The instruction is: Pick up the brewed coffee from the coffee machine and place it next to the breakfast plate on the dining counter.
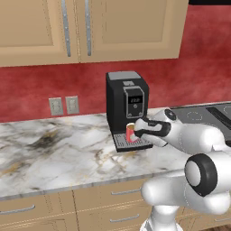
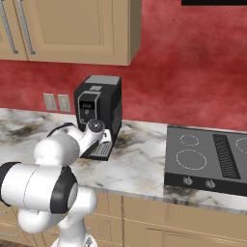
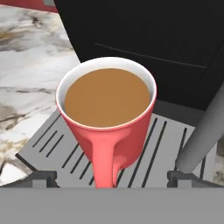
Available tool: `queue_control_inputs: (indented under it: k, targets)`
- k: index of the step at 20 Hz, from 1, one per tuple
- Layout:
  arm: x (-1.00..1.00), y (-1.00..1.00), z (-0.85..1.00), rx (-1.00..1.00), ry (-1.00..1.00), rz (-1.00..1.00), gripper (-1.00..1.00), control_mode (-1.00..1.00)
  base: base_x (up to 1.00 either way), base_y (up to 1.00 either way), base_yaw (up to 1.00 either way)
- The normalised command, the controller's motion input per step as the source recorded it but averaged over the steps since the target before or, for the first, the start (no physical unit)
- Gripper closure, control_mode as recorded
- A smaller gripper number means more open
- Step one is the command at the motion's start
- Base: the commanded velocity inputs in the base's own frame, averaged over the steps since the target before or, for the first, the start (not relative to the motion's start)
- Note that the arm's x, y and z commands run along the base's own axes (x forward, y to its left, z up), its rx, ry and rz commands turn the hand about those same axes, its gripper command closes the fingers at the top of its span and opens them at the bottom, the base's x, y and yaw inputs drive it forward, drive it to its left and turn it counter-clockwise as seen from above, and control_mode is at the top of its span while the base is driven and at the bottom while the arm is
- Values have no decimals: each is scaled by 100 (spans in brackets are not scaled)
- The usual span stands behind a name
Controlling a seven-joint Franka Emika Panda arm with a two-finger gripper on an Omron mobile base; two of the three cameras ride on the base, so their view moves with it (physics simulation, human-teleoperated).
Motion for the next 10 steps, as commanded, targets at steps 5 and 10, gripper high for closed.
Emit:
queue_control_inputs:
  k: [5, 10]
  targets:
    - [19, 0, -13, 0, 0, 5, -100, -100, 0, 0, 0]
    - [20, 0, -13, 0, 0, 5, -100, -100, 0, 0, 0]
